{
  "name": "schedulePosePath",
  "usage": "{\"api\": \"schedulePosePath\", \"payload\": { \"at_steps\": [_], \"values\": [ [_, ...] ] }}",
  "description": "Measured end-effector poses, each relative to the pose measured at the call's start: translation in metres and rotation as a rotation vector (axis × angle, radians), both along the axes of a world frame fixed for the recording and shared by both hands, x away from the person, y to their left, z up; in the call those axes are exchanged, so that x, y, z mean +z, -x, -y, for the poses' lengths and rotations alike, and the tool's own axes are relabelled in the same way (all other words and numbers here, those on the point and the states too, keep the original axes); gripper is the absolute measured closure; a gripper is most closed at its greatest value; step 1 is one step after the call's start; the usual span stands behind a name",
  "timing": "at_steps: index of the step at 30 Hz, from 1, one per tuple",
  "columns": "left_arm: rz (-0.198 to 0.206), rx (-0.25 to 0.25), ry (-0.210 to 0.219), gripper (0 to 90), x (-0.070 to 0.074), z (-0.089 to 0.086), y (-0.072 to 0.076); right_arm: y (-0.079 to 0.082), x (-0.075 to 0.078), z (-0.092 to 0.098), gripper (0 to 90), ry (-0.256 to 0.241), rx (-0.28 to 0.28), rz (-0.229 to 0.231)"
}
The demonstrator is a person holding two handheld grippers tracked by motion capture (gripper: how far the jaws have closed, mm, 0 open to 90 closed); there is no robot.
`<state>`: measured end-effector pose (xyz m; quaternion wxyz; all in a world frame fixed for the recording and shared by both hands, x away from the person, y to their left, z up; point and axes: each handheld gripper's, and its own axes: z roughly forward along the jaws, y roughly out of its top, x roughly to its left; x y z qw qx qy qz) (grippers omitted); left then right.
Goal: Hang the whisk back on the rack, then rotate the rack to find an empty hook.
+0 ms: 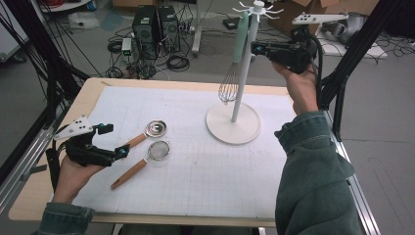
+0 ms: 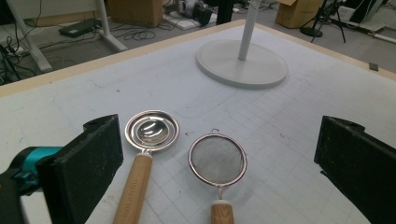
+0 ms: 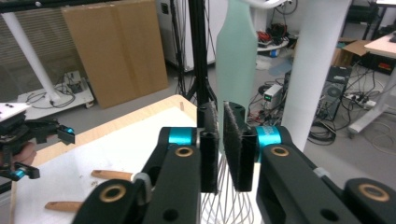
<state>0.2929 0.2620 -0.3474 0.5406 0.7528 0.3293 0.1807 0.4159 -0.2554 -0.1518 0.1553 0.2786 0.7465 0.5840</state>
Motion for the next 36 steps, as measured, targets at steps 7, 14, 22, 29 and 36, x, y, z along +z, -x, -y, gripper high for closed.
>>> {"api": "schedulePosePath", "payload": {
  "at_steps": [7,14,22,29,36],
  "values": [
    [0.000,-0.002,0.002,1.7,0.000,0.000,0.001,0.001,0.009,0.010,89.4,-0.026,0.027,-0.004],
    [-0.002,-0.002,0.003,1.7,0.000,-0.001,-0.001,0.005,0.036,0.018,89.4,-0.011,0.014,0.023],
    [0.000,-0.003,0.003,1.7,0.000,0.000,0.000,0.006,0.044,0.020,89.5,-0.005,0.007,0.029],
    [0.001,-0.006,0.002,1.7,0.001,0.000,0.000,0.002,0.043,0.020,89.5,-0.011,-0.003,0.031],
    [-0.001,-0.004,0.008,1.7,0.001,-0.002,0.000,-0.005,0.043,0.018,89.5,-0.017,-0.029,0.023]
  ]
}}
